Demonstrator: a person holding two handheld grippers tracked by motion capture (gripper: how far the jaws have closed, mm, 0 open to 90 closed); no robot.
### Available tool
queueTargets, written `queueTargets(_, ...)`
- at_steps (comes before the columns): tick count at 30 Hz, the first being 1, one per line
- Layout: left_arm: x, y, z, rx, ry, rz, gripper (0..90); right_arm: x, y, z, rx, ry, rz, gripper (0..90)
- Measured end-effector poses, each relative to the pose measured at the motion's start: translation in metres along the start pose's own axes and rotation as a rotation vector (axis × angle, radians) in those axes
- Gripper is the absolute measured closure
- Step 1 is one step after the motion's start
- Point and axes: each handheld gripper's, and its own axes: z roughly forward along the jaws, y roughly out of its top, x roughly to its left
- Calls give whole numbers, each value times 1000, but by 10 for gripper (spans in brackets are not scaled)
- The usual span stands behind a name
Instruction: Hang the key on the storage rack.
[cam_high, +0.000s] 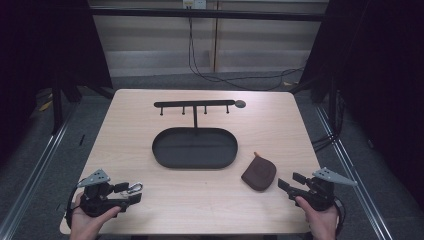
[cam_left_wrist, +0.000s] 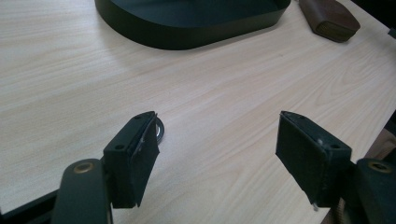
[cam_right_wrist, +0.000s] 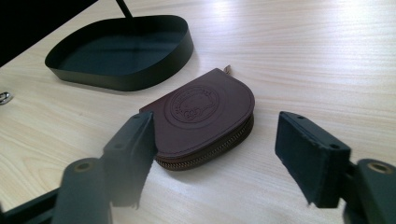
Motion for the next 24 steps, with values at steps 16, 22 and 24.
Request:
queueTargets(16, -2, 10, -1, 69, 10, 35, 441, 3, -1, 5, 45, 27, -21, 237)
queueTargets(22, -3, 16, -4, 91, 14, 61, 475, 4, -1, 6, 51, 35, -25, 237)
queueTargets(24, -1, 20, -5, 117, 26, 75, 478, 3, -1, 7, 54, 37, -23, 237)
